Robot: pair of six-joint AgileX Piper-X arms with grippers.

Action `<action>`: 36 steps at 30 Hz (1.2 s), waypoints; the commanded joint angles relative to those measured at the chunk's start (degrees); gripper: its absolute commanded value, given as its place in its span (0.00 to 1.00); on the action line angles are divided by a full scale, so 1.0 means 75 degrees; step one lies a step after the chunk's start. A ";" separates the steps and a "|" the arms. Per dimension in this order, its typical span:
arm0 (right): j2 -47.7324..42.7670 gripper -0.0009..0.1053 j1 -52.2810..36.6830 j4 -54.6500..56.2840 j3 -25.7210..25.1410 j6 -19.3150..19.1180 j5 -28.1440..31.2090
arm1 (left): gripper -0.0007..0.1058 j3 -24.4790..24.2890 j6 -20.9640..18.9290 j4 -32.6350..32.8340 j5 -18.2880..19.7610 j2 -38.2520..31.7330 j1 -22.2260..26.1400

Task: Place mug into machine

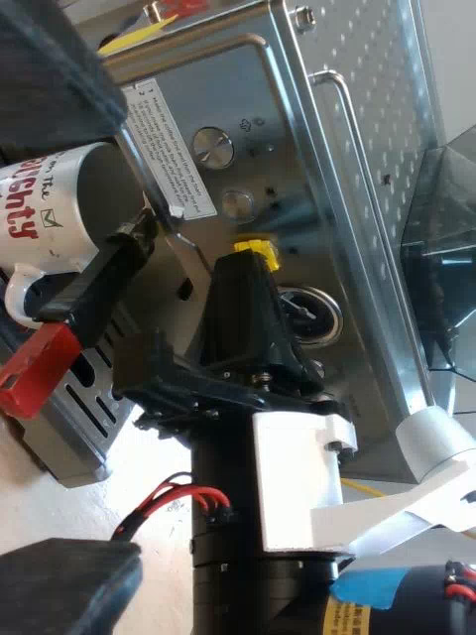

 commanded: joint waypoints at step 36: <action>-0.4367 0.67 -0.0591 0.5818 -0.0103 0.0884 -0.0723 | 0.77 -0.1832 -0.1423 -0.0214 -0.1203 0.1434 -0.0005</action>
